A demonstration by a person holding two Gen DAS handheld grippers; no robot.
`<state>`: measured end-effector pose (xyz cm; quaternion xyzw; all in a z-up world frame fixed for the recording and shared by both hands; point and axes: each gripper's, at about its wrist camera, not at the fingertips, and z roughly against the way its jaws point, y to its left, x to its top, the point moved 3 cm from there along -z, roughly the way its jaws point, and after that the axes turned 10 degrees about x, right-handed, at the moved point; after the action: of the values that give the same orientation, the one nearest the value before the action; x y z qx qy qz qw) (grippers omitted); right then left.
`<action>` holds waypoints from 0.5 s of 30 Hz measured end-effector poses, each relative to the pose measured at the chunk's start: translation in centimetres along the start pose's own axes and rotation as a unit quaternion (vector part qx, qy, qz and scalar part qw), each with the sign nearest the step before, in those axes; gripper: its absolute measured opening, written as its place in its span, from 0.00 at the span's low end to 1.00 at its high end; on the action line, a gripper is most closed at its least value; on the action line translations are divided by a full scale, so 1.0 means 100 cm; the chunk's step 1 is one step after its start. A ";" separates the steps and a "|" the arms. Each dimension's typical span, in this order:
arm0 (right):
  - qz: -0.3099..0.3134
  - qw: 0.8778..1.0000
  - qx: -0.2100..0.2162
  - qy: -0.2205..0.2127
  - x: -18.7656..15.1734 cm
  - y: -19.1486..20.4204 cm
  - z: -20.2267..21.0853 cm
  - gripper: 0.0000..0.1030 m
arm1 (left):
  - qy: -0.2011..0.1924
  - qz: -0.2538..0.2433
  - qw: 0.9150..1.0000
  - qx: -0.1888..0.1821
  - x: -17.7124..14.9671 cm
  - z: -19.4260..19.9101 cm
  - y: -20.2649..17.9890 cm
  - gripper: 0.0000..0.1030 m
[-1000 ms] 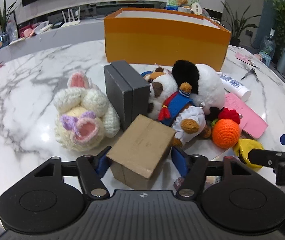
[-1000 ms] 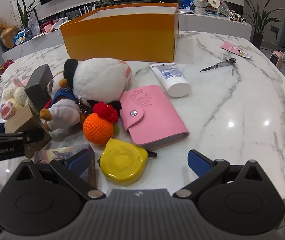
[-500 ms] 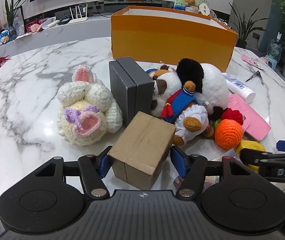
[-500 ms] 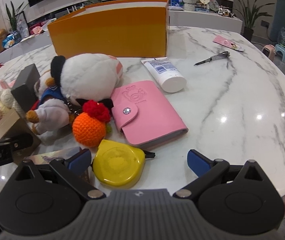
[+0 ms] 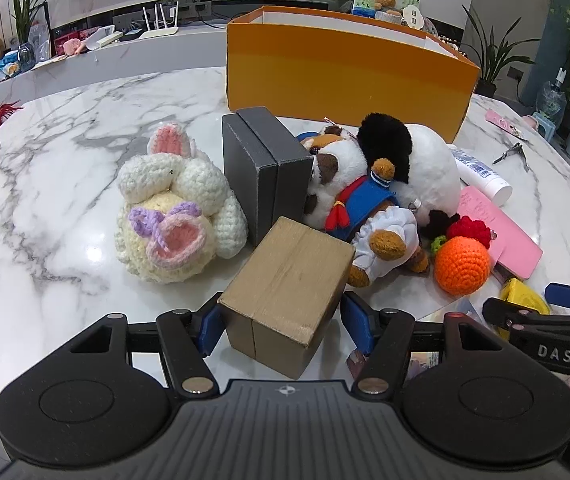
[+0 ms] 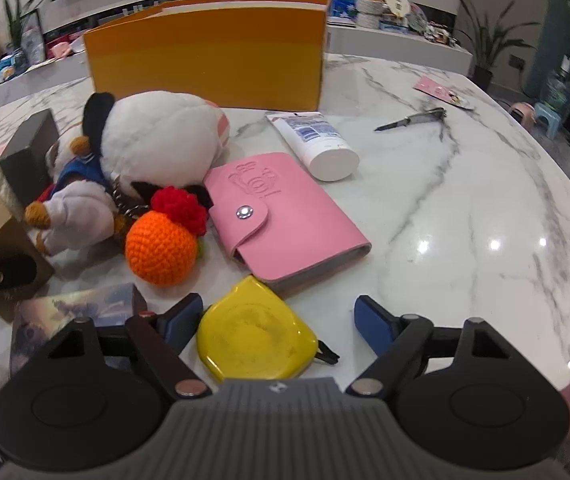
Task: Organize objects
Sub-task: 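Close left gripper on the small cardboard box while right gripper grasps the yellow tape measure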
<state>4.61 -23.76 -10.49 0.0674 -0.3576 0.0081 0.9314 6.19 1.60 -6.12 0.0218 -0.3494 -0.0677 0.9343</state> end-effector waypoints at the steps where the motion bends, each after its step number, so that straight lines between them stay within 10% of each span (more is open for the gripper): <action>1: 0.005 1.000 0.003 -0.003 -0.002 0.000 0.001 0.82 | 0.001 -0.001 1.000 0.002 0.000 0.000 0.000 0.71; 9: 0.057 0.997 0.049 -0.033 -0.022 -0.004 0.014 0.83 | 0.012 0.004 1.000 0.005 -0.003 -0.004 -0.002 0.71; 15: 0.079 0.994 0.067 -0.036 -0.018 -0.004 0.015 0.63 | 0.014 0.003 1.000 0.006 -0.004 -0.005 -0.003 0.71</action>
<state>2.28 -24.25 -10.62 0.1015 -0.3940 0.1034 0.9076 6.21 1.40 -6.73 0.0273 -0.3369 -0.0627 0.9390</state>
